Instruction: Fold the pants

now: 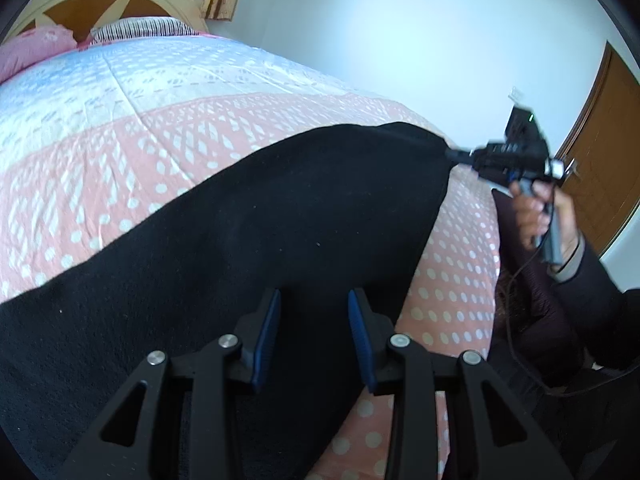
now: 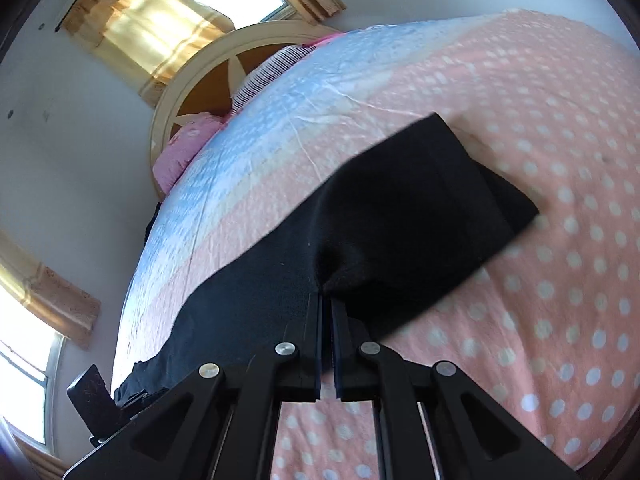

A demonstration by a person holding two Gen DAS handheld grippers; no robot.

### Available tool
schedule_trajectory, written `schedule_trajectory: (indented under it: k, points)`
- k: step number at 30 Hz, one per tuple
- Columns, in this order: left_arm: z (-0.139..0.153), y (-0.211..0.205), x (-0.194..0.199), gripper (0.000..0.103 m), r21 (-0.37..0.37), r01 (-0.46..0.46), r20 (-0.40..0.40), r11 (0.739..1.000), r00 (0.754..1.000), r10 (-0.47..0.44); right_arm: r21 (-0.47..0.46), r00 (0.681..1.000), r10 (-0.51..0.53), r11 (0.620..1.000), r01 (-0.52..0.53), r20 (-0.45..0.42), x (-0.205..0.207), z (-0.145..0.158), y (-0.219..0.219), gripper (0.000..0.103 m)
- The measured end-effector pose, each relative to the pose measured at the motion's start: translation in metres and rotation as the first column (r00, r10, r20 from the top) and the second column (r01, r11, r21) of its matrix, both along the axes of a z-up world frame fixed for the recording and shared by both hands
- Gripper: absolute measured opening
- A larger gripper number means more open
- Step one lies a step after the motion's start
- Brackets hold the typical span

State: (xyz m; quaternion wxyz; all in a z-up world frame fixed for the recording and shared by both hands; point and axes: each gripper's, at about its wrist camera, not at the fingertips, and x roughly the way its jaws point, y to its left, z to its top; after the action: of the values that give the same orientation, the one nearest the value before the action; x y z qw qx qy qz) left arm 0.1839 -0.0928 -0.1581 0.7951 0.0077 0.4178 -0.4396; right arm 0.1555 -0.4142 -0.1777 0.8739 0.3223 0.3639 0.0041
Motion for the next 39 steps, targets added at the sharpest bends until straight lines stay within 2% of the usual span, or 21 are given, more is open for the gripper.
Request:
schedule_trajectory:
  k: [4,6,9,10,12,15,18,21,25,26,28,29,32,34,39]
  points:
    - [-0.002,-0.002,0.001,0.04,-0.002,0.015,-0.016,1.0,1.0,-0.015,-0.005,0.999,0.001,1.0,-0.001,-0.036,0.001,-0.011,-0.002,0.004]
    - [-0.001,-0.002,0.0,0.04,-0.006,0.014,-0.018,1.0,1.0,-0.014,0.007,1.0,0.003,1.0,-0.003,-0.007,-0.005,-0.004,-0.002,0.004]
    - [0.003,-0.001,-0.005,0.041,-0.011,0.015,0.005,1.0,1.0,-0.015,-0.021,1.0,0.016,1.0,-0.015,0.027,-0.01,0.004,0.0,0.004]
    - [0.002,-0.001,-0.006,0.045,-0.011,0.016,0.01,1.0,1.0,-0.016,-0.009,0.999,0.014,1.0,-0.014,0.029,-0.011,0.004,-0.002,0.004]
    - [0.002,-0.002,-0.005,0.046,-0.006,0.02,0.006,1.0,1.0,-0.02,0.014,0.998,0.009,1.0,-0.01,0.059,-0.016,0.008,-0.004,0.004]
    - [0.003,-0.001,-0.003,0.046,-0.016,0.017,0.007,1.0,1.0,-0.016,-0.013,0.994,0.025,1.0,-0.024,0.102,-0.025,0.019,0.001,0.004]
    - [0.002,0.001,-0.002,0.046,-0.021,0.012,0.0,1.0,1.0,-0.012,-0.026,0.998,0.017,1.0,-0.015,0.058,-0.024,0.009,0.0,0.004]
    - [0.0,0.001,0.0,0.046,-0.025,0.026,-0.014,0.999,1.0,-0.026,0.028,1.0,0.003,1.0,-0.003,-0.012,-0.019,-0.014,-0.008,0.004]
    - [-0.001,0.003,0.004,0.048,-0.051,0.029,-0.04,0.998,0.999,-0.031,0.062,1.0,0.017,0.998,-0.017,0.009,-0.021,-0.014,-0.012,0.004]
    - [-0.001,0.004,0.005,0.048,-0.058,0.026,-0.045,0.998,0.999,-0.029,0.068,1.0,0.017,0.998,-0.018,0.015,-0.024,-0.012,-0.013,0.008]
    - [0.003,0.007,0.003,0.048,-0.068,0.012,-0.034,0.998,0.999,-0.014,0.016,1.0,-0.027,1.0,0.027,0.007,-0.031,-0.005,-0.021,0.029]
    - [0.007,0.007,0.002,0.048,-0.068,0.006,-0.02,0.998,1.0,-0.007,0.011,0.999,-0.049,0.999,0.049,0.018,-0.037,-0.002,-0.028,0.051]
    - [0.027,0.0,-0.003,0.048,-0.093,0.025,0.041,0.995,0.999,-0.021,0.012,0.989,-0.144,0.99,0.143,0.034,-0.05,0.005,-0.054,0.053]
    - [0.04,-0.012,-0.003,0.061,-0.11,0.051,0.074,0.993,0.996,-0.043,0.024,0.983,-0.178,0.984,0.177,0.049,-0.053,0.009,-0.067,0.053]
    - [0.046,-0.069,0.001,0.064,-0.053,0.155,0.119,0.987,0.982,-0.147,0.027,0.975,-0.216,0.976,0.214,0.061,-0.046,0.014,-0.086,0.052]
